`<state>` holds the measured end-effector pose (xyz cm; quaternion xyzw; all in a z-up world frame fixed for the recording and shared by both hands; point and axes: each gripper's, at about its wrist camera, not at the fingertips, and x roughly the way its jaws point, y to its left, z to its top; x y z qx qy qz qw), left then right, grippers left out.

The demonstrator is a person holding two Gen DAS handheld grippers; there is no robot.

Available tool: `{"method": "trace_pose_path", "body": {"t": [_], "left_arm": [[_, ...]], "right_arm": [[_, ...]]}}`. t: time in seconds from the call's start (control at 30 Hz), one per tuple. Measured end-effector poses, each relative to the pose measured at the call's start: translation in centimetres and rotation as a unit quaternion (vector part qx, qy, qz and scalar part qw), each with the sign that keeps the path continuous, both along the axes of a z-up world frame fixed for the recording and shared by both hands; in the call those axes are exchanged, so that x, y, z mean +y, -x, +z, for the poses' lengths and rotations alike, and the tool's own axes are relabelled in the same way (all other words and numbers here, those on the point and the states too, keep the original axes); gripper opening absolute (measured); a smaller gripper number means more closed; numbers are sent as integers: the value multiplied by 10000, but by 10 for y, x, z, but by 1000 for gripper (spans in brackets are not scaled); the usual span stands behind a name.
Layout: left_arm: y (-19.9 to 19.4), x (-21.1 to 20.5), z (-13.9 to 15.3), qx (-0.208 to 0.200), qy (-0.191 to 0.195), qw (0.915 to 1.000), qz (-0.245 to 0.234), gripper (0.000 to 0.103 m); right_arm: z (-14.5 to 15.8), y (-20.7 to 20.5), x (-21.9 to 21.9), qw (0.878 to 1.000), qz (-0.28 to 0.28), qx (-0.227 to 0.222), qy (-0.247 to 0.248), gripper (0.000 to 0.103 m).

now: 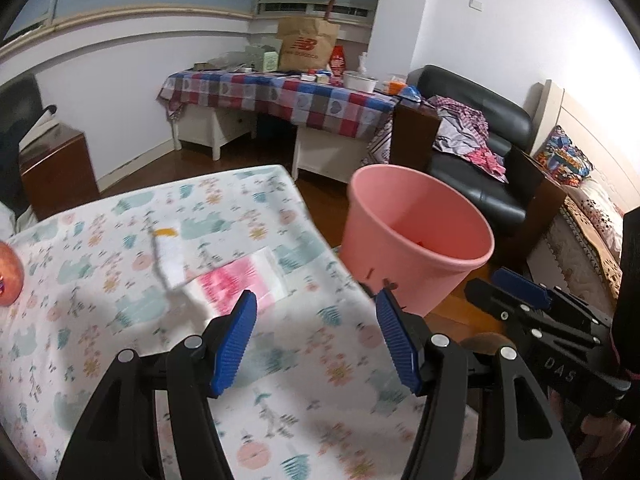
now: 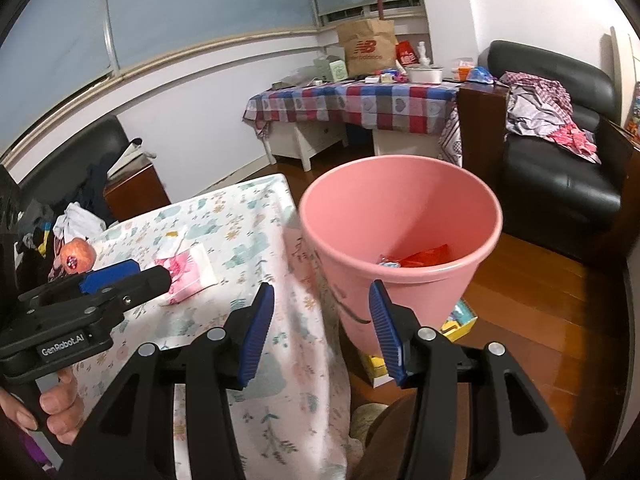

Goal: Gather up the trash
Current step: 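Move both open tools back over the table, then grasp the white foam strip with the left tool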

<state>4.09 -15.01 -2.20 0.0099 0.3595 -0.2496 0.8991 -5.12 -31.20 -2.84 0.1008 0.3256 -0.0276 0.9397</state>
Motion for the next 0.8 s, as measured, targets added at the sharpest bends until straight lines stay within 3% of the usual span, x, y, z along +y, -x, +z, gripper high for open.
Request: {"method": "trace_pose_path", "body": {"t": [0.37, 0.63, 0.8], "left_arm": [[-9, 52, -9, -34, -94, 9990, 446, 61], [-43, 87, -13, 131, 13, 9950, 990, 61], [-73, 88, -13, 258, -6, 9923, 1209, 57]], "right_arm": [[-4, -12, 25, 9995, 279, 145, 28, 50], [-12, -19, 31, 9986, 442, 288, -11, 50], [-17, -25, 30, 9981, 506, 340, -69, 50]]}}
